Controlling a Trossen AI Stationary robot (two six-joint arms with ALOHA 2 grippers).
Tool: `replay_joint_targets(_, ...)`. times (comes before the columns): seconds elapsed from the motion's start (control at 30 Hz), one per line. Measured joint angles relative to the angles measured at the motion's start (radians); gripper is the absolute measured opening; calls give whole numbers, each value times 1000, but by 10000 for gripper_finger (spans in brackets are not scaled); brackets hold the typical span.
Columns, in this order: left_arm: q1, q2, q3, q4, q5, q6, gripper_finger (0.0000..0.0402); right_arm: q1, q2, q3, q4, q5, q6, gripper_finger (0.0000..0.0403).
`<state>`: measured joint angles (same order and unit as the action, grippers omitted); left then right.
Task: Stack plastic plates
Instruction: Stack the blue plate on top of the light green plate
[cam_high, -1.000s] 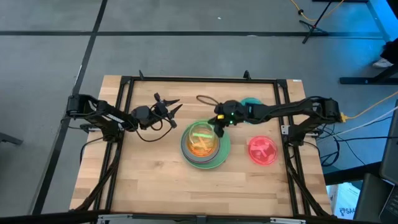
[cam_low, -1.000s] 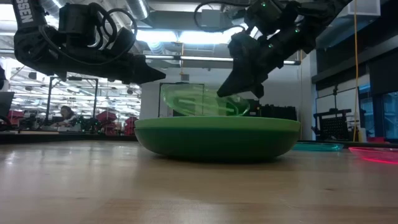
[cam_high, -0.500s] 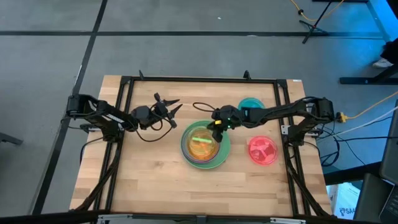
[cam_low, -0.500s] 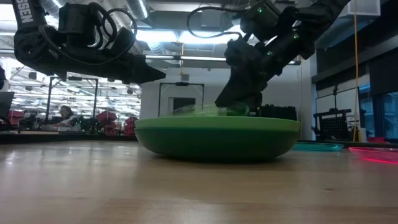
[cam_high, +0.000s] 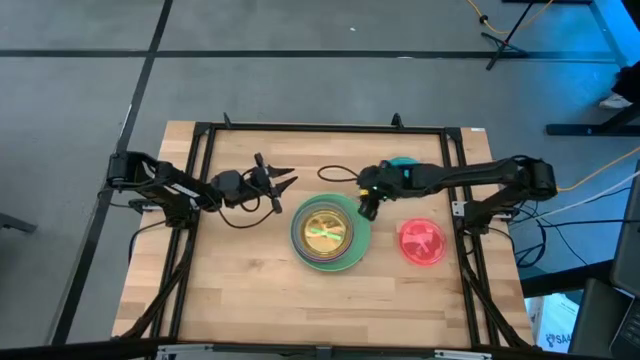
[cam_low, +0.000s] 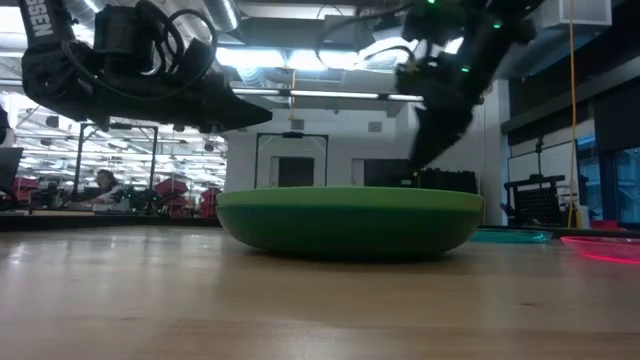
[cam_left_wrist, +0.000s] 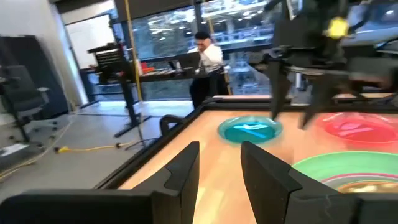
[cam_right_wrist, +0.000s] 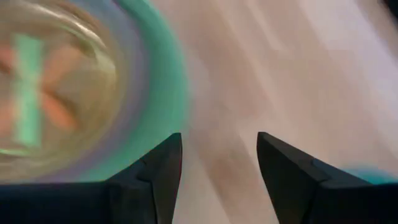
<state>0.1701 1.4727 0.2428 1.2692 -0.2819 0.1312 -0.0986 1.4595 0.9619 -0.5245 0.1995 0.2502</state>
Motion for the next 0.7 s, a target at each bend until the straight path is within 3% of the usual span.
replay_joint_targets(0.2,0,0,0,7,1,9,111,-1,-19,-105,-163,180,156,188)
replay_joint_targets(0.37,20,0,0,9,-15,10,111,-46,5,-219,-94,195,162,173)
replay_joint_targets(0.7,33,0,0,28,-15,11,111,-132,84,-302,84,183,106,130)
